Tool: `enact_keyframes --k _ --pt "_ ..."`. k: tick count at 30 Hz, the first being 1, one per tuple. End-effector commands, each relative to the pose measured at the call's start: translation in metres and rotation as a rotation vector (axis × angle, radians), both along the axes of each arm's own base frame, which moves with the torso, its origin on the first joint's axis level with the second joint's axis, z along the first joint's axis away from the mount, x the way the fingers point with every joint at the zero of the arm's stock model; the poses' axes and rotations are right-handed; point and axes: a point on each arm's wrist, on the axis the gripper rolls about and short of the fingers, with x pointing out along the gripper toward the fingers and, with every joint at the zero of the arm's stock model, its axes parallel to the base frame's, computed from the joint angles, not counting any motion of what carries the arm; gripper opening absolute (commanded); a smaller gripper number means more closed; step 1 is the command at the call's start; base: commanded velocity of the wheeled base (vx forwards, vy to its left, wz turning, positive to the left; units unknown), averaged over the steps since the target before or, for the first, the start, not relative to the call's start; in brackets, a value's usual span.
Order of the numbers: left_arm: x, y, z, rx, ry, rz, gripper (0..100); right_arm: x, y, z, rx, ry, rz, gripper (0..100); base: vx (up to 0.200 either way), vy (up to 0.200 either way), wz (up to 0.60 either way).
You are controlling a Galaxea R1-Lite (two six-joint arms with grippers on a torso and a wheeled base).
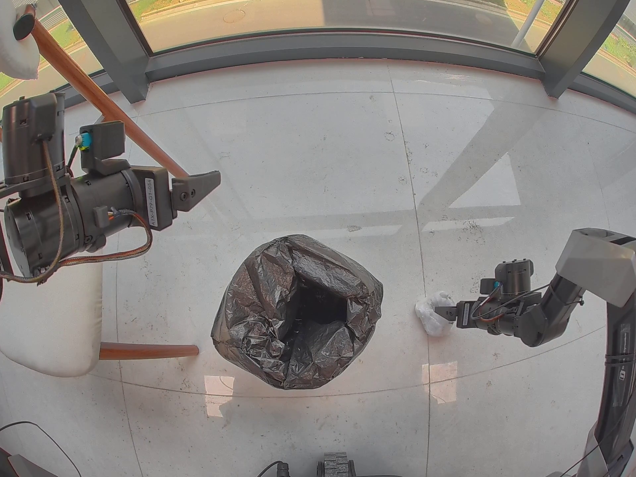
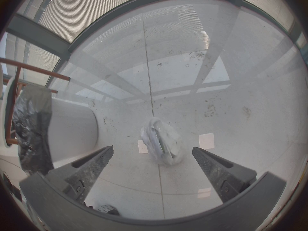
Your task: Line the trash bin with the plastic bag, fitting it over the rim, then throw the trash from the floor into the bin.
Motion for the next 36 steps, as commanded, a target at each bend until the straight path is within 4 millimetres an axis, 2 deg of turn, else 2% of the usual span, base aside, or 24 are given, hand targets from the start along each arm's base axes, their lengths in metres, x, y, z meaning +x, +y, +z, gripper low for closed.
enact_keyframes --k 1,6,11,15,17,18,19,20,22,25,26,27,28,31,33,34,36 --pt "-0.012 0.005 0.010 -0.016 -0.037 0.014 100 0.025 0.013 -0.045 -0.036 0.037 0.045 0 0.000 0.000 0.00" --pt "-0.013 0.006 0.010 -0.015 -0.041 0.026 100 0.043 0.018 -0.042 -0.056 0.007 0.035 0 0.000 0.000 0.00" --pt "-0.013 0.006 0.011 -0.014 -0.043 0.028 100 0.037 0.015 -0.034 -0.057 0.008 0.029 0 0.000 0.000 0.00" --pt "-0.017 0.008 0.014 -0.021 -0.055 0.028 100 0.022 0.007 0.010 -0.041 -0.041 0.015 0 0.000 0.000 0.00" --pt "-0.019 0.009 0.015 -0.023 -0.061 0.028 100 0.011 0.003 0.041 -0.031 -0.087 0.009 0 0.000 0.000 0.00" --pt "-0.019 0.009 0.015 -0.023 -0.061 0.028 100 0.011 0.003 0.041 -0.031 -0.087 0.009 0 0.000 0.000 0.00" --pt "-0.019 0.009 0.016 -0.025 -0.064 0.028 100 -0.004 0.001 0.082 -0.013 -0.163 0.011 0 0.000 0.000 0.00" --pt "-0.021 0.010 0.018 -0.030 -0.070 0.028 100 -0.012 0.000 0.103 -0.002 -0.205 0.016 0 0.000 0.000 0.00" --pt "-0.025 0.012 0.021 -0.037 -0.085 0.028 100 -0.028 0.001 0.136 0.014 -0.254 0.035 0 0.000 0.000 0.00" --pt "-0.027 0.013 0.023 -0.043 -0.090 0.030 100 -0.065 0.013 0.192 0.069 -0.294 0.116 0 0.000 0.000 0.00" --pt "-0.028 0.014 0.023 -0.043 -0.091 0.030 100 -0.077 0.021 0.204 0.089 -0.289 0.151 0 0.000 0.000 0.00" --pt "-0.028 0.014 0.023 -0.043 -0.091 0.030 100 -0.077 0.021 0.204 0.089 -0.289 0.151 0 0.000 0.000 0.00" --pt "-0.028 0.014 0.024 -0.046 -0.093 0.030 100 -0.105 0.044 0.226 0.144 -0.286 0.235 0 0.000 0.000 0.00" --pt "-0.028 0.014 0.025 -0.048 -0.097 0.032 100 -0.133 0.074 0.244 0.196 -0.285 0.337 0 0.000 0.000 0.00" --pt "-0.028 0.014 0.025 -0.049 -0.095 0.030 100 -0.141 0.083 0.246 0.206 -0.279 0.373 0 0.000 0.000 0.00" --pt "-0.028 0.014 0.023 -0.047 -0.091 0.030 100 -0.151 0.099 0.246 0.211 -0.265 0.428 0 0.000 0.000 0.00" --pt "-0.027 0.013 0.020 -0.043 -0.083 0.027 100 -0.160 0.113 0.243 0.203 -0.252 0.469 0 0.000 0.000 0.00"
